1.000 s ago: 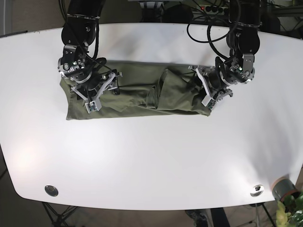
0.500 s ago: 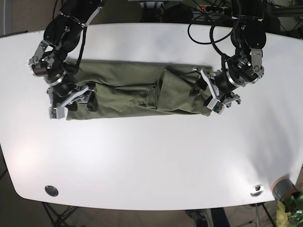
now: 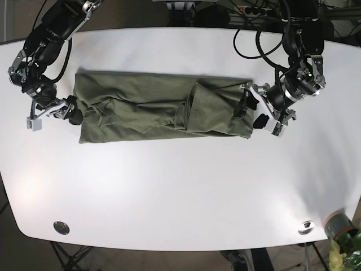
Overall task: Fold the T-shirt properly
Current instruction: 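Grasp both ends of the folded strip with both grippers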
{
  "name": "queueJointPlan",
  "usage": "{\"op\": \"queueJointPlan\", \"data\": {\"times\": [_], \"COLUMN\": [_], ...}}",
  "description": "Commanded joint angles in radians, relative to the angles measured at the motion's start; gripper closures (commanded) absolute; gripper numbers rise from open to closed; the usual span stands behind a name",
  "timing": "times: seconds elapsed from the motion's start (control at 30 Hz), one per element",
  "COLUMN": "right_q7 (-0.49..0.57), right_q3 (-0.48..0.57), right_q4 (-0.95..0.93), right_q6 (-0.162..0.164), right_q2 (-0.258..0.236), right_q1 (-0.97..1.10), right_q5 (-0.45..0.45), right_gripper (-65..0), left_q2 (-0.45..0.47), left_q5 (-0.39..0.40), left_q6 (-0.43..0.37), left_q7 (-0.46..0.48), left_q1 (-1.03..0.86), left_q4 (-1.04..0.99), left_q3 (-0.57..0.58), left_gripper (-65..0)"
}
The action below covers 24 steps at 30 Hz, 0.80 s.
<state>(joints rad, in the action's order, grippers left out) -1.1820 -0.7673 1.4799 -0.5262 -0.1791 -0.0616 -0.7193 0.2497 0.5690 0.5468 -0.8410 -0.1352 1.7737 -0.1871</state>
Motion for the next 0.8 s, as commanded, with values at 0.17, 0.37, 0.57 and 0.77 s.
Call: {"op": "queueJointPlan", "data": {"times": [0.17,0.37,0.57,0.77], "right_q7": [0.047,0.049,0.101,0.139], "right_q3": [-0.021,-0.01,0.087,0.165], "right_q4": [-0.267,-0.281,-0.281,-0.281], "right_q6": [-0.068,-0.073,-0.064,-0.062], "right_q2": [-0.136,-0.112,-0.086,-0.073], "right_q1": [-0.04,-0.039,-0.01,0.004], "right_q5": [-0.147,-0.141,-0.141,-0.141], "right_gripper": [-45.3,-45.3,-44.7,-44.5], "left_q2": [0.007,0.007,0.007,0.009], "left_q5": [0.015,0.015,0.015,0.012], "left_q6": [0.002,0.002,0.002,0.002], "left_q7": [0.021,0.021,0.021,0.021], "left_q1": [0.009,0.009,0.009,0.009], "left_q4": [0.007,0.007,0.007,0.007], "left_q3": [-0.005,-0.005,-0.005,-0.005], "left_gripper": [-38.9,-38.9,-38.9,-38.9]}}
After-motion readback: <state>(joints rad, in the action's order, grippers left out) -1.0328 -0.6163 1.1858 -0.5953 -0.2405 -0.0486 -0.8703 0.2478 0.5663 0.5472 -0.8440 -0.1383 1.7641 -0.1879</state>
